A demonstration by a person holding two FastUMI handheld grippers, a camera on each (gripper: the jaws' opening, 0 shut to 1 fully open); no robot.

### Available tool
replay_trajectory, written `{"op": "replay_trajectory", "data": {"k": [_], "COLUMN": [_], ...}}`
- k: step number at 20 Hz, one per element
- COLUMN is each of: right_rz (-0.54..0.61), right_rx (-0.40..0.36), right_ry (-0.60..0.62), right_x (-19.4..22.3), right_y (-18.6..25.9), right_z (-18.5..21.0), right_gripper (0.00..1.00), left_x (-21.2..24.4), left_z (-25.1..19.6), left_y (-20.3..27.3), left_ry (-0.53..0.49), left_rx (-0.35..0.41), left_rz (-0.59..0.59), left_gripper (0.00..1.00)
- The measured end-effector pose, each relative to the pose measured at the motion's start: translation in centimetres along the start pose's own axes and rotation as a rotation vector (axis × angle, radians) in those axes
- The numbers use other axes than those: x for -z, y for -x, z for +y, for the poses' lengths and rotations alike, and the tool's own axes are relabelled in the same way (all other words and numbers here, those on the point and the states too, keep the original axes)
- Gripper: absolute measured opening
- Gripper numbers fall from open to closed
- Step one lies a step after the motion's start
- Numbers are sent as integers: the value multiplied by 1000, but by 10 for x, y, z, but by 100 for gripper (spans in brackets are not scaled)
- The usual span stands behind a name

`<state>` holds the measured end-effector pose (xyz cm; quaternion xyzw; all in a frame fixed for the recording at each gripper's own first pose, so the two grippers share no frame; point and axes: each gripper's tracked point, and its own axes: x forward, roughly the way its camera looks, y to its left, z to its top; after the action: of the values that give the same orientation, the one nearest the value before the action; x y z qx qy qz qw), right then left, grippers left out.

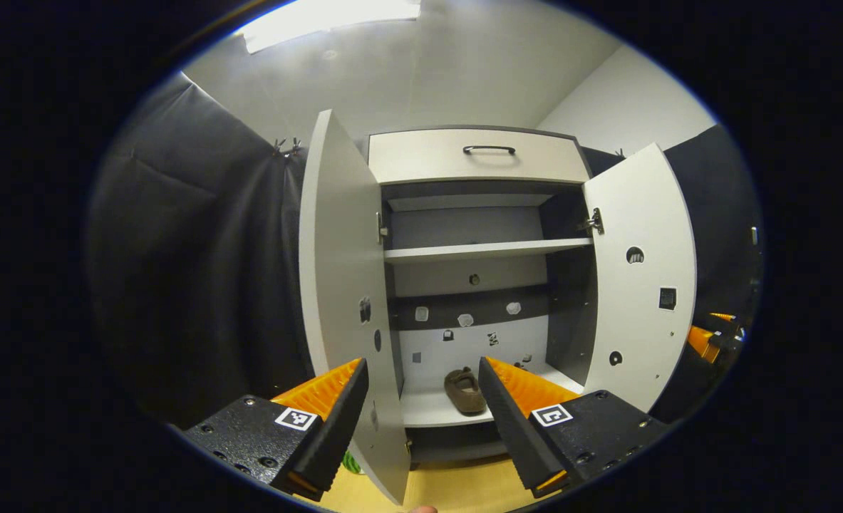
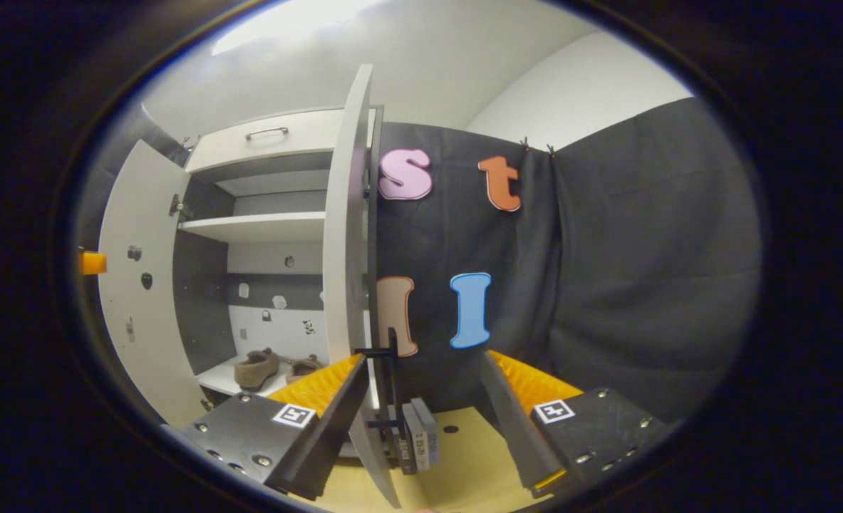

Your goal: Grab one shoe with the right hand and put it into the shoe cabinet, grab the other shoe with the left hand and put it into the shoe cabinet; then close the right door with the right hand and the left door with the left hand.

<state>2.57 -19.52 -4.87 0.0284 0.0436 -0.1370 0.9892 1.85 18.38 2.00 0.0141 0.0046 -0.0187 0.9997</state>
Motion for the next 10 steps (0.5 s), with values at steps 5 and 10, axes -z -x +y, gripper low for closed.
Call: {"op": "replay_trajectory", "data": {"k": [5, 10], "right_rz": [-16, -14], "right_rx": [-49, -265], "right_ry": [56, -24], "right_x": [-7, -12], "right_y": [3, 21], "right_z": [21, 86], "right_gripper": [95, 95], "left_x": [-5, -6], "left_z": [27, 61], "left_y": [12, 28], "left_ry": [12, 21], "left_rx": [-63, -142], "left_rz": [-13, -12], "left_gripper": [94, 94]}}
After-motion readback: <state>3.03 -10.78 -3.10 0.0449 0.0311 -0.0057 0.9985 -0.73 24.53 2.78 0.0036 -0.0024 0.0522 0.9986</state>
